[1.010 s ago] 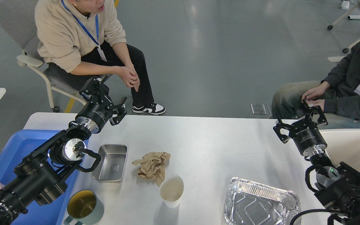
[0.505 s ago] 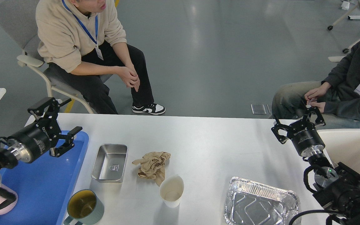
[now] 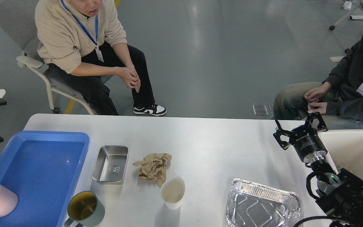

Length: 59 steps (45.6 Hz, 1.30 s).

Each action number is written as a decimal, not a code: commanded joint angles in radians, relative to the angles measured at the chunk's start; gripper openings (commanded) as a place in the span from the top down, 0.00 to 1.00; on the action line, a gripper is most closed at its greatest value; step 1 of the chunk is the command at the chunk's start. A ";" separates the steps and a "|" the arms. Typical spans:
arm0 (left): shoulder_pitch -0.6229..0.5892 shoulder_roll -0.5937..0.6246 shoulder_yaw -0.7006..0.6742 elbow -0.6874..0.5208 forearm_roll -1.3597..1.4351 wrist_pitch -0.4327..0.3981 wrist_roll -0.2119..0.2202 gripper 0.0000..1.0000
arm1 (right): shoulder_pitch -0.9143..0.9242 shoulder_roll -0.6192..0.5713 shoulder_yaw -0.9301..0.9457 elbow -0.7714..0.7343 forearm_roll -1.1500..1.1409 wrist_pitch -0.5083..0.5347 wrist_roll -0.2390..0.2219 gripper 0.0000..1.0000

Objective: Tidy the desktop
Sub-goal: 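Move the left gripper down toward the green mug near the bin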

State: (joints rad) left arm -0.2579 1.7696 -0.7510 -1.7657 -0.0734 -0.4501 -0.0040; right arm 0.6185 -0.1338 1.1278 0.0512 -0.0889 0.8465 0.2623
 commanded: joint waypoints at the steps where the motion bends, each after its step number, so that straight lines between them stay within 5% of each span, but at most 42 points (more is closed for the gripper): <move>1: -0.015 0.013 0.007 0.000 -0.002 -0.007 -0.002 0.03 | -0.002 0.000 0.000 0.001 0.000 0.000 0.000 0.00; 17: -0.004 -0.045 0.013 0.003 0.006 0.037 0.019 0.03 | -0.002 0.000 0.001 0.004 0.000 0.002 0.000 0.00; 27: 0.000 -0.122 0.013 0.017 0.107 0.114 0.078 0.03 | -0.003 0.000 0.001 0.004 0.000 0.005 0.000 0.00; 34: -0.009 -0.236 0.012 0.022 0.214 0.174 0.159 0.03 | -0.003 0.002 0.001 0.004 0.000 0.006 0.000 0.00; 47: 0.003 -0.397 0.039 0.015 0.438 0.186 0.260 0.03 | -0.002 0.000 0.000 0.006 0.000 0.006 -0.002 0.00; 59: -0.004 -0.450 0.183 0.020 0.739 0.186 0.274 0.04 | -0.002 0.002 0.000 0.006 0.000 0.006 -0.002 0.00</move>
State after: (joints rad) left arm -0.2549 1.3409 -0.6207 -1.7501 0.5503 -0.2639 0.2647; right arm 0.6167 -0.1325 1.1274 0.0569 -0.0890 0.8529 0.2610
